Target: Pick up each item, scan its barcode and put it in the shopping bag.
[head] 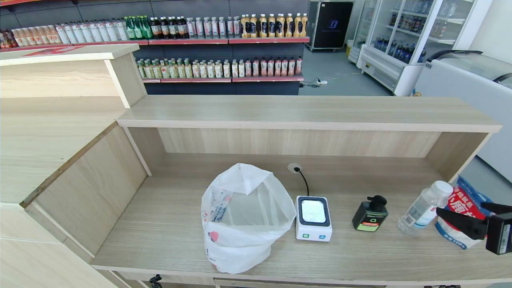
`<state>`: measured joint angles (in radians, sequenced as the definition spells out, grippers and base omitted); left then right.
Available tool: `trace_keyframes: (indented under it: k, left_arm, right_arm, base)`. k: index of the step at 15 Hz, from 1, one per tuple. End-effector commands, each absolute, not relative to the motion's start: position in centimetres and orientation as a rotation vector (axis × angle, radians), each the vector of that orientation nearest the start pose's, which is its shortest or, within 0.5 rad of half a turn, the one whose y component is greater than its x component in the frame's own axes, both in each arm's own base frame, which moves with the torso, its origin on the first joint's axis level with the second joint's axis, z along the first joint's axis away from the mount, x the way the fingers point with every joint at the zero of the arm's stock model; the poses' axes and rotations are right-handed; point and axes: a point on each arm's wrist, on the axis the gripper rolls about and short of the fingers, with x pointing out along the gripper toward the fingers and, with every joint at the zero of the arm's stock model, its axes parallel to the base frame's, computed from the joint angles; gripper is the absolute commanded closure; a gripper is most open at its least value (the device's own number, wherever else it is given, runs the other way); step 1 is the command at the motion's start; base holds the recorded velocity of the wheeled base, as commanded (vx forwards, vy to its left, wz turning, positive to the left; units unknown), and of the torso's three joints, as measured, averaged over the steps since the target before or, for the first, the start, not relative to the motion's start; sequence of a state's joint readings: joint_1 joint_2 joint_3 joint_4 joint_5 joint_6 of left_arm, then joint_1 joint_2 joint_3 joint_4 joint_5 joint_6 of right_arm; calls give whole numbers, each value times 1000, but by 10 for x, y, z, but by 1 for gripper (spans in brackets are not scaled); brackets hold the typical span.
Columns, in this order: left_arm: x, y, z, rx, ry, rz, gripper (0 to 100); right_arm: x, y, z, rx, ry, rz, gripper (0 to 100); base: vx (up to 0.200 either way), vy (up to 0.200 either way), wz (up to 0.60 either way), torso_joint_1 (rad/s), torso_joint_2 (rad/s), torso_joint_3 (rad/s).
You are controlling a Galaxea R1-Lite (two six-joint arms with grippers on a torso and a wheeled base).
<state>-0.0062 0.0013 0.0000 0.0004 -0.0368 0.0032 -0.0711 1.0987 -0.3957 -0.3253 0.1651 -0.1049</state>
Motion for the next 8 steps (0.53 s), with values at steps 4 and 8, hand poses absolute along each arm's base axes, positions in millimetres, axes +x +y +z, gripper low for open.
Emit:
trace_keyframes:
  k: [4, 8]
  left_arm:
    - [-23, -1, 76, 3, 1, -43, 0]
    - [-23, -1, 76, 3, 1, -43, 0]
  right_arm:
    - [220, -28, 122, -121, 537, 152, 0]
    - [226, -29, 108, -114, 596, 159, 0]
  base:
    - [0, 0, 0, 0, 0, 0]
    - [0, 0, 0, 0, 0, 0]
